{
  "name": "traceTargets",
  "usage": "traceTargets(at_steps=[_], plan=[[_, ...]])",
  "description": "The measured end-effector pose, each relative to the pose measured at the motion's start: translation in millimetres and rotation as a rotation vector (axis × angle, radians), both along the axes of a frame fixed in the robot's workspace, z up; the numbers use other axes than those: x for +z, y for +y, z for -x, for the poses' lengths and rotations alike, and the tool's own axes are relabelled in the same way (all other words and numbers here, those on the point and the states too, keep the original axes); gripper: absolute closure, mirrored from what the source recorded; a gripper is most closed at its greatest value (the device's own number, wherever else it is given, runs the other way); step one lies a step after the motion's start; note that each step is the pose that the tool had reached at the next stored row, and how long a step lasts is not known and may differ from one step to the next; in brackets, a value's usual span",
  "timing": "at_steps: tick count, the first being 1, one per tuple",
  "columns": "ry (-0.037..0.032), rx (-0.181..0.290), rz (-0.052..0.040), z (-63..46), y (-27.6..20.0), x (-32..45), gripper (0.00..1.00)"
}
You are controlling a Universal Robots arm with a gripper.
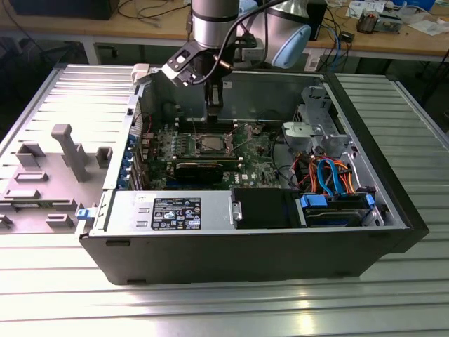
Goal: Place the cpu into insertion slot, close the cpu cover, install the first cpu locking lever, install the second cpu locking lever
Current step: 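Close the cpu cover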
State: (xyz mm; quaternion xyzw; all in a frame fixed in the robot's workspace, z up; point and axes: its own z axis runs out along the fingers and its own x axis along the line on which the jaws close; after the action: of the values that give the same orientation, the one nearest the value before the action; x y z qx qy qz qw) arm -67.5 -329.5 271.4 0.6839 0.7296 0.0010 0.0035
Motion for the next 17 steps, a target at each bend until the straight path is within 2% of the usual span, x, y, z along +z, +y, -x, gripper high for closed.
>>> traceTargets(at_steps=[17], plan=[[0.0000, 0.000, 0.0001, 0.1, 0.0, 1.9, 0.89]])
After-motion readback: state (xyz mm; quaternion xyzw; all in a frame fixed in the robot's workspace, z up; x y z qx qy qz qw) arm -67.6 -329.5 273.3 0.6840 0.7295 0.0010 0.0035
